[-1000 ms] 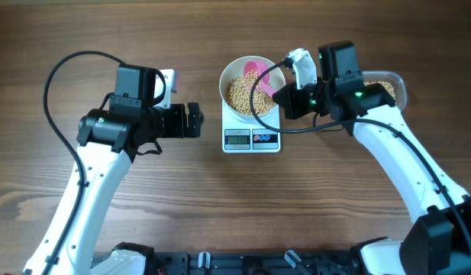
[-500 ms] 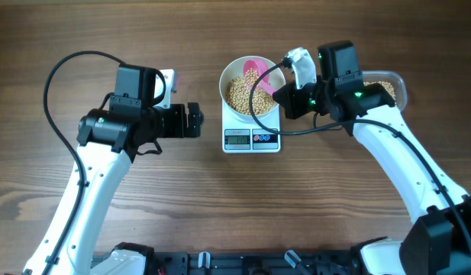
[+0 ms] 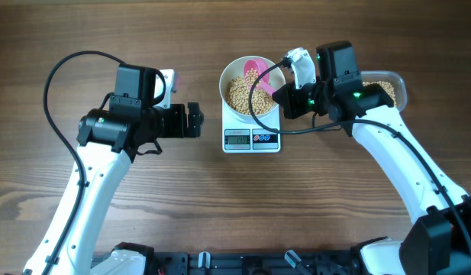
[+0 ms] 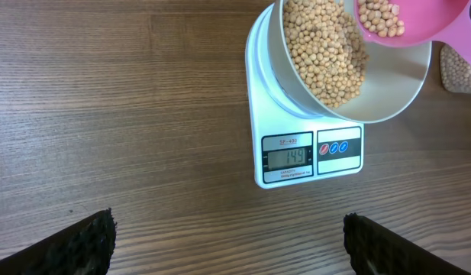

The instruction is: Scoop item into bowl and weigh 150g on scale

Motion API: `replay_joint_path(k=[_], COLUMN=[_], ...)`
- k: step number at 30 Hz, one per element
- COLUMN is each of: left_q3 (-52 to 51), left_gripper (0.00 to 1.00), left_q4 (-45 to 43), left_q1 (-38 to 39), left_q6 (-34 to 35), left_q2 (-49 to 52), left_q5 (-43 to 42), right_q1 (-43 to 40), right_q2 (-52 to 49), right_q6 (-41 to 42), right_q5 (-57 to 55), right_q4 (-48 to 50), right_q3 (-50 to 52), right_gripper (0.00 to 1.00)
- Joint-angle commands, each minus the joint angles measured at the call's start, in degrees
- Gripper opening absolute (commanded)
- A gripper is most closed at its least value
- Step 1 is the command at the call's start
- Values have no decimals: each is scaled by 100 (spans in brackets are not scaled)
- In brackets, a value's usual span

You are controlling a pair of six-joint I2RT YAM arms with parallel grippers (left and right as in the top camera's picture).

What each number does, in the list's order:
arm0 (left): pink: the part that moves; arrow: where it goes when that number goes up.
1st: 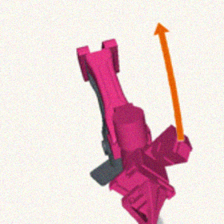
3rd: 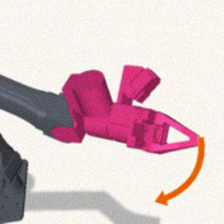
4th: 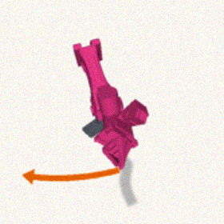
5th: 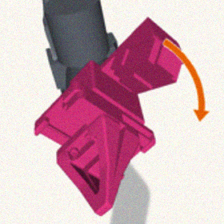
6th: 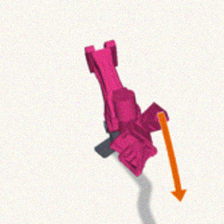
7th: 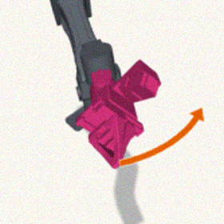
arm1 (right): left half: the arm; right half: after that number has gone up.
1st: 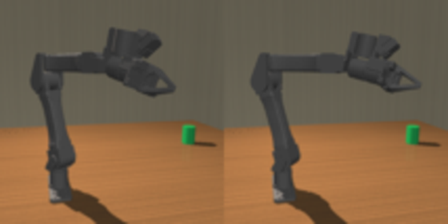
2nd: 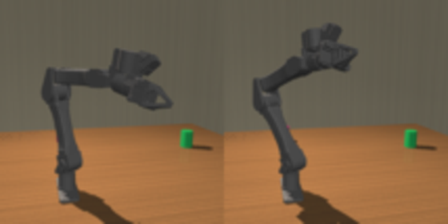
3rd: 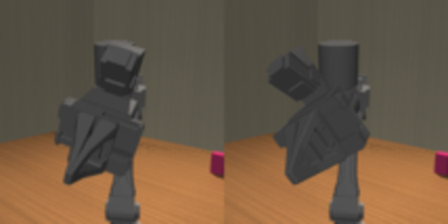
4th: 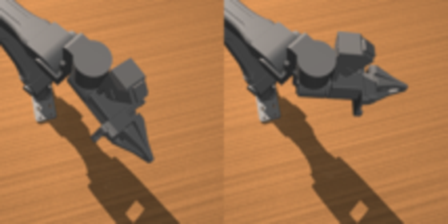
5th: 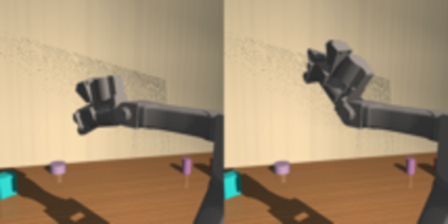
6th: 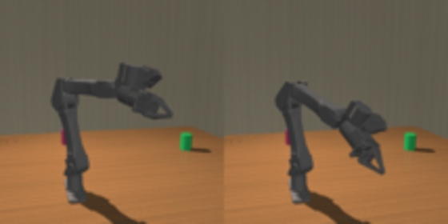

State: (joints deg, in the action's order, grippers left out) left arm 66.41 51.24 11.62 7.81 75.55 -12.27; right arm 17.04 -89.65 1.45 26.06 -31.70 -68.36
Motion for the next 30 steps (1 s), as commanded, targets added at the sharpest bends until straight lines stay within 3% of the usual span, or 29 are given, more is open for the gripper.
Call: replay_joint_path(k=[1,10,17,23,30], left_q3=[109,109,111,111,109], left_gripper=[100,100,100,100,100], left_q4=[-2,-2,-2,-2,-2], left_q1=[-33,-33,-33,-33,-33], left_q6=[28,31,28,31,28], left_q2=[0,0,0,0,0], left_q5=[15,15,15,15,15], right_q1=[-28,-28,-195,-1126,-2339], right_q2=[127,127,160,192,472], right_q6=[68,87,831,1375,1377], right_q5=[17,20,581,1759,1950], right_q4=[37,39,518,619,452], right_q3=[-118,-118,-118,-118,-118], right_gripper=[4,4,4,4,4])
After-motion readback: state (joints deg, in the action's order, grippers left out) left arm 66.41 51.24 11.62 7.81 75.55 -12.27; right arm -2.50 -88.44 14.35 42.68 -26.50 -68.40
